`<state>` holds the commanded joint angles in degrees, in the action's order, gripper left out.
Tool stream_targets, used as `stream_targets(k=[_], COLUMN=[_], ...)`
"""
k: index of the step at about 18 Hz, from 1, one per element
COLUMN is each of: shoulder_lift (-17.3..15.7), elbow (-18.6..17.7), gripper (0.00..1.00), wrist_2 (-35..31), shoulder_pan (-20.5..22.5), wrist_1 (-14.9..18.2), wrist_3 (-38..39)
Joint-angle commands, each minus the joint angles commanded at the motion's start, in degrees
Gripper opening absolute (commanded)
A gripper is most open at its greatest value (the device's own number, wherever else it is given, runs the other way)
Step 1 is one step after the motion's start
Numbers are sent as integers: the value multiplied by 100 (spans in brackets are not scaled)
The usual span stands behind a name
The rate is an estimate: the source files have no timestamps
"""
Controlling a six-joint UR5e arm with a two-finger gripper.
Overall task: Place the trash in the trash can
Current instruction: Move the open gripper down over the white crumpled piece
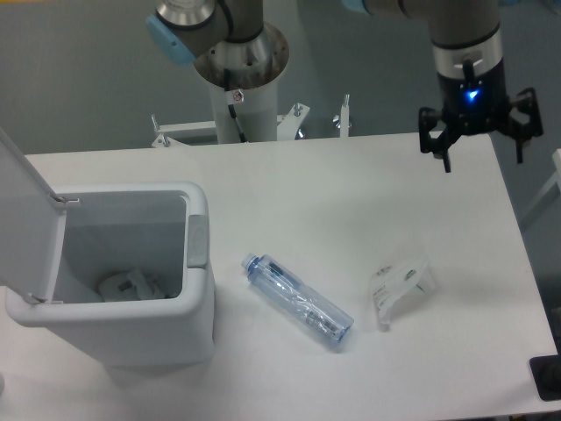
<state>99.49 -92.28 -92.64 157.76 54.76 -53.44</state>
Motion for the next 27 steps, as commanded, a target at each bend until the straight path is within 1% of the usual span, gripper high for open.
stream_targets(k=[3, 6, 8, 10, 12, 13, 15, 16, 18, 20, 21, 22, 23, 25, 27], shoulder_lift=[106, 167, 272, 404, 562, 650, 1027, 1159, 1274, 1476, 1625, 1696, 1723, 1767, 1863], elbow=[-211, -615, -747, -818, -801, -757, -521, -441, -388, -256, -108, 24, 78, -27, -18], gripper=[100, 100, 100, 100, 100, 100, 100, 100, 100, 100, 100, 100, 100, 100, 100], wrist_2=[-61, -44, -70, -70, -27, 0, 9, 0, 26, 227, 281, 281, 290, 290, 290], shoulder_pan=[-44, -61, -157, -228, -316, -308, -290, -299, -308, -308, -308, -299, -299, -316, -334], wrist_1=[17, -35, -27, -18, -26, -70, -202, -246, -255, -543, -676, -686, -677, -703, -729], wrist_3=[0, -105, -481, -545, -370, -404, -570, -667, -817, -835, -922, -1001, -1011, -1002, -1002])
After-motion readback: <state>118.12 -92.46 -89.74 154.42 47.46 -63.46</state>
